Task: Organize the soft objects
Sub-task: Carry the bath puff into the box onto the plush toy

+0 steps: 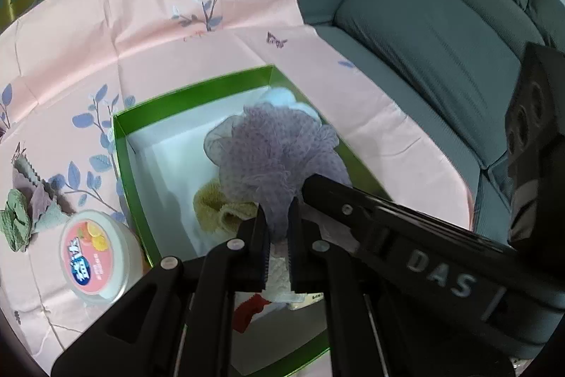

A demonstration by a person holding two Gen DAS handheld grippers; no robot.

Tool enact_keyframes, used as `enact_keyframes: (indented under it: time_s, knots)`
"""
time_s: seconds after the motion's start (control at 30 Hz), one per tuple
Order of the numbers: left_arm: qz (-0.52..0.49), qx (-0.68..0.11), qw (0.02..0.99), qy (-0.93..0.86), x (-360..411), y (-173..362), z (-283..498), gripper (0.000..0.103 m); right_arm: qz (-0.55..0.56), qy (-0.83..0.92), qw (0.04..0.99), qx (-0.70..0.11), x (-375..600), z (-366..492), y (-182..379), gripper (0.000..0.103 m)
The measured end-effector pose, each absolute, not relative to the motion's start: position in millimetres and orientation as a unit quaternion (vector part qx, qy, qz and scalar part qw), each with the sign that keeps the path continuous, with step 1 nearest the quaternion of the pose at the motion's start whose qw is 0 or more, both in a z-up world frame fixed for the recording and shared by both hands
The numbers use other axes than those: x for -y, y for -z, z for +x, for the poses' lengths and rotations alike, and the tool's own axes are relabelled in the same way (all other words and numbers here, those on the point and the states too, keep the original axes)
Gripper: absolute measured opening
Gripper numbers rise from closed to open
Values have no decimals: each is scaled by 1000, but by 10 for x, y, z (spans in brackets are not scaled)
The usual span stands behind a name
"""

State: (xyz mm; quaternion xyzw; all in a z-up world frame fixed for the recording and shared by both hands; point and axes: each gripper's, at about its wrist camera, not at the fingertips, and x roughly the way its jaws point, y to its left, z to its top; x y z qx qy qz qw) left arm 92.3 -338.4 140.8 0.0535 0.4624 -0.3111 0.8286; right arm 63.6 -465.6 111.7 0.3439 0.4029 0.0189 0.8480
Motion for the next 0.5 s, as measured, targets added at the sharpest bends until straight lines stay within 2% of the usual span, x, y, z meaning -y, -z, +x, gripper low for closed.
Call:
enact_keyframes:
  time_s: [0.33,0.43,0.5]
  knots:
    - [58,-490,818,295,3451,-1240,954,10,353,18,827,-437,4703,773,-870,18]
    - [56,-491,818,294,3445,-1230,964,16,352,23,824,-443,4713,786,-841,19]
    - [50,-492,816,299,3427,-1247,956,24,353,26,825,-441,4728,774,-851,19]
